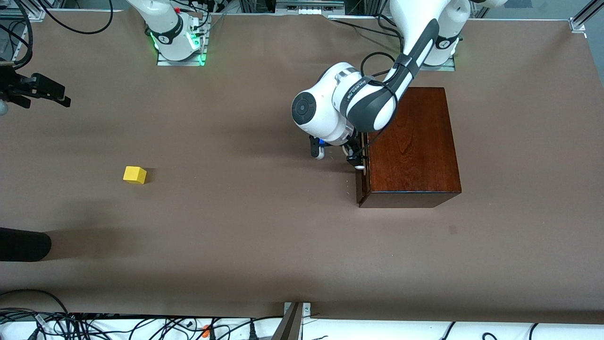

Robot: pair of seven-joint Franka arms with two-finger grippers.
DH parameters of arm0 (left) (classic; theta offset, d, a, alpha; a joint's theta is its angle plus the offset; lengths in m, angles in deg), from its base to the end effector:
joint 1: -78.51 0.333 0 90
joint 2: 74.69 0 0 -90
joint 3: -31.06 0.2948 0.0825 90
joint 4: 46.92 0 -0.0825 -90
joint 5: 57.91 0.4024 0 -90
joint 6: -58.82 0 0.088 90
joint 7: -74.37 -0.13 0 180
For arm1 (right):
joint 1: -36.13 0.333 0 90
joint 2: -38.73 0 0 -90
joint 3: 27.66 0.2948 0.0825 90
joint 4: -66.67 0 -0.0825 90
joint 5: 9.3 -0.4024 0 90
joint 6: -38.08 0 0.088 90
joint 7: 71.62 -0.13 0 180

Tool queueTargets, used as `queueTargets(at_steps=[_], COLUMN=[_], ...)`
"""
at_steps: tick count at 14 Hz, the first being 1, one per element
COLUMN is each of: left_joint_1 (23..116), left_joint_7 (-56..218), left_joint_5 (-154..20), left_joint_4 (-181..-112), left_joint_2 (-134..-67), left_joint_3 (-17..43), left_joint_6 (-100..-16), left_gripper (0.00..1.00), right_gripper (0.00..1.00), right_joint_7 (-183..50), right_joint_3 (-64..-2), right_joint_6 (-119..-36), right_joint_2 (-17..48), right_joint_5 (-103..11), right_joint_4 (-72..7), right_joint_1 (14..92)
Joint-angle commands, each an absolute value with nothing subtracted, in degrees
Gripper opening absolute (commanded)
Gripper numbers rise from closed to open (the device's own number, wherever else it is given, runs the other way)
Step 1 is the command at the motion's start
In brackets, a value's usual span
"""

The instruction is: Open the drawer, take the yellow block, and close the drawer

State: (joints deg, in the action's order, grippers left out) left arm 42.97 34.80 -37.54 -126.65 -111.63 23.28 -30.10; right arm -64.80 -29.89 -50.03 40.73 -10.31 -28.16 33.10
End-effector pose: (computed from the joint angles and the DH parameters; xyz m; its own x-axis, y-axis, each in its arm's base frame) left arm 0.5198 -0.4104 0.2629 0.0135 -0.8638 -0.5036 -0.9904 -0.0809 0.1121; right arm 0.5530 -0.0489 0.5562 0.9964 0.0282 -0.0795 0.0260 -0.9993 -0.0286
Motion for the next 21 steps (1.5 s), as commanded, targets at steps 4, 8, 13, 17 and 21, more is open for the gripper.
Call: queueTargets(at_steps=[4, 8, 13, 17, 21], left_joint_1=[39.7, 41.1, 48.4, 60.4, 65.4], left_joint_7=[53.4, 55.2, 55.3, 55.0, 55.4], left_joint_5=[-40.0, -45.2, -45.4, -53.5, -55.2], left_joint_4=[-119.5, -113.6, -107.3, -108.2, -112.5], left_joint_2=[-110.8, -107.6, -103.2, -97.5, -92.5], left_joint_3=[23.1, 23.9, 23.8, 23.5, 23.9], left_joint_6=[-30.1, -26.5, -20.1, -17.5, -14.8], left_gripper=[1.00, 1.00, 1.00, 1.00, 1.00], right_gripper=[1.00, 1.00, 1.00, 1.00, 1.00], right_joint_7=[-65.0, -65.0, -65.0, -65.1, -65.1], right_joint_3=[-28.8, -28.8, -28.8, -28.9, -28.8], right_joint_6=[-48.6, -48.5, -48.5, -48.3, -48.4], right_joint_2=[40.2, 40.2, 40.2, 40.2, 40.2], right_joint_5=[-9.7, -9.7, -9.8, -9.8, -9.8], right_joint_4=[-26.6, -26.6, -26.6, -26.6, -26.6], right_joint_1=[32.4, 32.4, 32.4, 32.4, 32.4])
